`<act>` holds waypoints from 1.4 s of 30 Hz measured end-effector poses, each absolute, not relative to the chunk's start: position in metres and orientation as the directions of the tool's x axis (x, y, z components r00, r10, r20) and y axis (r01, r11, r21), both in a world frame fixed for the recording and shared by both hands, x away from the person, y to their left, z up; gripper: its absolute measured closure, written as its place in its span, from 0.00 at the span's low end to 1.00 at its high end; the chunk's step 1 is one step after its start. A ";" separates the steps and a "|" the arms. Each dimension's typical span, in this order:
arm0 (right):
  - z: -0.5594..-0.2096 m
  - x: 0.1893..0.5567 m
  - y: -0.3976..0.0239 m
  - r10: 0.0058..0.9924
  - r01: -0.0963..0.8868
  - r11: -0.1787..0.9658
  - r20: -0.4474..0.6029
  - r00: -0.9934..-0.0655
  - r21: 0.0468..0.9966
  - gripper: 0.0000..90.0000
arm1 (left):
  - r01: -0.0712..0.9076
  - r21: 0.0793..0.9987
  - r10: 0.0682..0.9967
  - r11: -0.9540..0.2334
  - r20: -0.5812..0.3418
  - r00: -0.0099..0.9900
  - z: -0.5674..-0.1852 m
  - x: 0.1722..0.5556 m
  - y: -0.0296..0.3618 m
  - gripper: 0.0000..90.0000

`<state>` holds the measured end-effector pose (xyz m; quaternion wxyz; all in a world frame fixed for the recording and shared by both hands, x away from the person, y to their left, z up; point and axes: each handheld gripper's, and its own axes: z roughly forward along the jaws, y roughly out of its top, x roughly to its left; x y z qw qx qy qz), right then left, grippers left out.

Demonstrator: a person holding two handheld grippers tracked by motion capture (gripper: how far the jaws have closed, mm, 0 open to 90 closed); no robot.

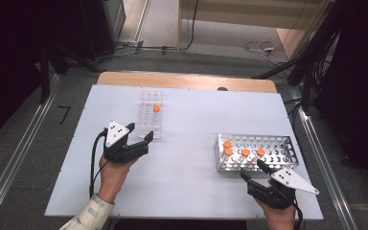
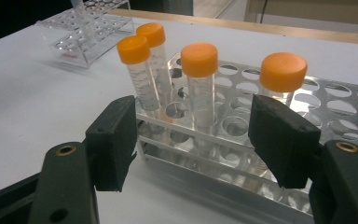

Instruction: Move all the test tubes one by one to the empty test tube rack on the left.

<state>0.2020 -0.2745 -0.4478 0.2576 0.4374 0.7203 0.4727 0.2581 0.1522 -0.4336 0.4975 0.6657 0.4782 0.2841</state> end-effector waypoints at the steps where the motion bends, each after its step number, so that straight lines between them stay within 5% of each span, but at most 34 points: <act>1: -0.448 0.203 -0.275 0.877 0.385 0.171 0.039 -0.479 0.907 0.35 | 0.355 0.934 0.919 -0.047 -0.099 0.382 -0.434 0.257 0.152 0.31; 15: -0.448 0.216 -0.286 0.915 0.402 0.158 0.019 -0.402 0.902 0.36 | 0.363 0.930 0.914 -0.051 -0.103 0.393 -0.437 0.255 0.151 0.31; 36: -0.463 0.239 -0.290 0.923 0.410 0.227 -0.061 -0.380 0.883 0.77 | 0.370 0.928 0.913 -0.053 -0.105 0.394 -0.439 0.255 0.151 0.31; 42: -0.455 0.238 -0.292 0.925 0.388 0.213 -0.057 -0.376 0.897 0.80 | 0.373 0.926 0.912 -0.049 -0.111 0.396 -0.439 0.255 0.151 0.27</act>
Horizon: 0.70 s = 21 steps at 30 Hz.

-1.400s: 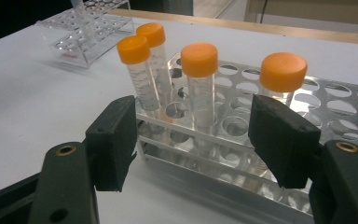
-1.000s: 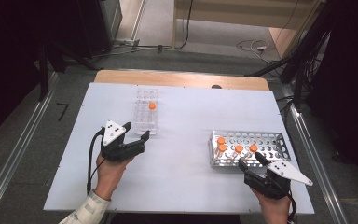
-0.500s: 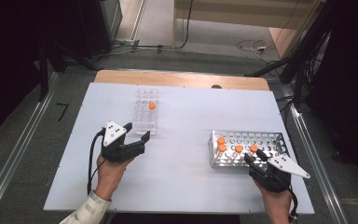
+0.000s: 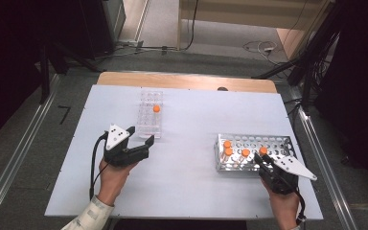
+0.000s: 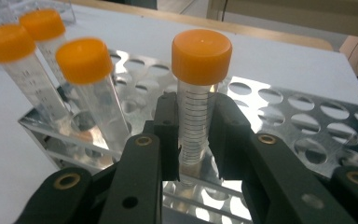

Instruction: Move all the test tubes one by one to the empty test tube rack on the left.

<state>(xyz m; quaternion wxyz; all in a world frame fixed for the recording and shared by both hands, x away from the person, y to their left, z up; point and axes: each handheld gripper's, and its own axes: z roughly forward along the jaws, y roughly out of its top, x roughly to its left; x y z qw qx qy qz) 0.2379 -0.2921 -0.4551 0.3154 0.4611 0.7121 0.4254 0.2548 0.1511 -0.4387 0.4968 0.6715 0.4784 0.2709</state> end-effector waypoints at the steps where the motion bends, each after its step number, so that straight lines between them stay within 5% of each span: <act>1: -0.452 0.238 -0.293 0.926 0.381 0.207 -0.054 -0.375 0.901 0.80 | 0.375 0.926 0.911 -0.047 -0.114 0.396 -0.439 0.255 0.151 0.27; 21: -0.399 0.205 -0.293 0.896 0.273 0.174 -0.037 -0.442 0.946 0.80 | 0.364 0.930 0.898 -0.053 -0.115 0.425 -0.435 0.250 0.146 0.26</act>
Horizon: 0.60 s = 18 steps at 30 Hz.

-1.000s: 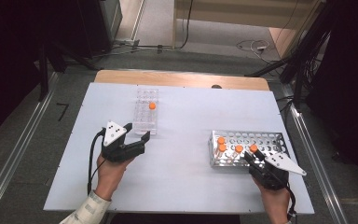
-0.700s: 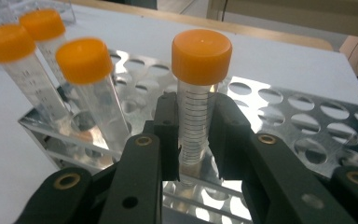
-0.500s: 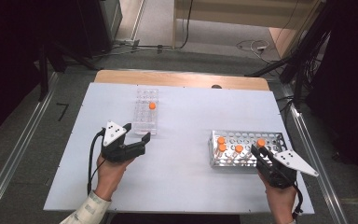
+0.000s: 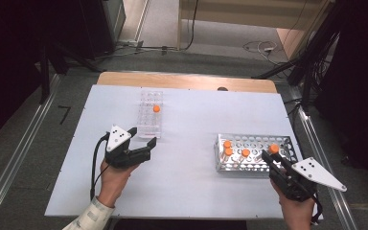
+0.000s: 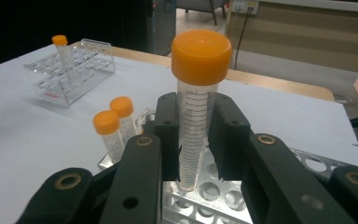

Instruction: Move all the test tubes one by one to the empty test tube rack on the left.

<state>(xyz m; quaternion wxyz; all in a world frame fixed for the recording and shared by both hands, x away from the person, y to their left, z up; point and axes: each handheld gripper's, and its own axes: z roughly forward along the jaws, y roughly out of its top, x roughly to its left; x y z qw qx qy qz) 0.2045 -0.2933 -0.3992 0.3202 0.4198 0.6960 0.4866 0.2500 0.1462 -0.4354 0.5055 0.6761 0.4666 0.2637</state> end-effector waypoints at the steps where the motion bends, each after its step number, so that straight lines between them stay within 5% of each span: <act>1: -0.399 0.203 -0.292 0.893 0.276 0.175 -0.035 -0.449 0.945 0.80 | 0.363 0.930 0.897 -0.054 -0.115 0.427 -0.435 0.250 0.146 0.26; 18: -0.412 0.195 -0.248 0.810 0.290 0.243 -0.029 -0.586 0.926 0.80 | 0.362 0.929 0.876 -0.073 -0.114 0.469 -0.433 0.246 0.137 0.26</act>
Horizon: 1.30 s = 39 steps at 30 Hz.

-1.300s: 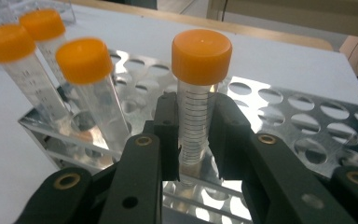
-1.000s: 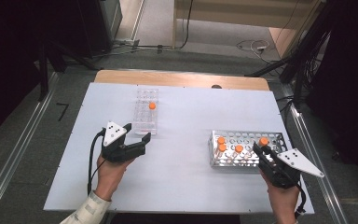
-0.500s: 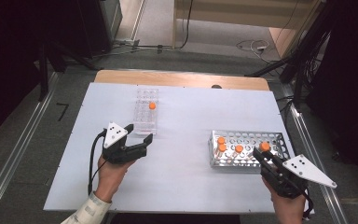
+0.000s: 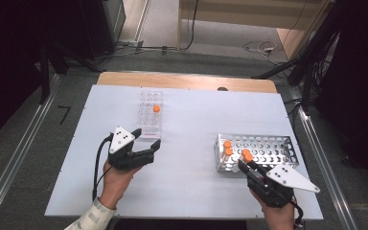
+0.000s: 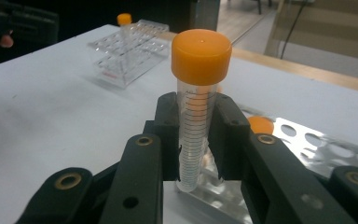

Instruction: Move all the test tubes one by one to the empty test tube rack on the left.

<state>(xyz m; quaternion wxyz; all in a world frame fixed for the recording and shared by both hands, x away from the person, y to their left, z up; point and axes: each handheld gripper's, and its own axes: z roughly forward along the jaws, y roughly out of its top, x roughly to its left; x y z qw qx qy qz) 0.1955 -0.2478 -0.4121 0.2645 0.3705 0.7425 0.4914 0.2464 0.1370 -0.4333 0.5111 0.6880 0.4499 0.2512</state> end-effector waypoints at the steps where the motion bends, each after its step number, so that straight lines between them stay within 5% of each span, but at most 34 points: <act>1: -0.415 0.197 -0.244 0.803 0.296 0.245 -0.022 -0.596 0.923 0.80 | 0.362 0.929 0.875 -0.075 -0.113 0.471 -0.433 0.246 0.136 0.26; 39: -0.445 0.245 -0.123 0.641 0.287 0.376 -0.024 -0.768 0.881 0.80 | 0.308 0.941 0.736 -0.143 -0.107 0.669 -0.424 0.229 0.074 0.31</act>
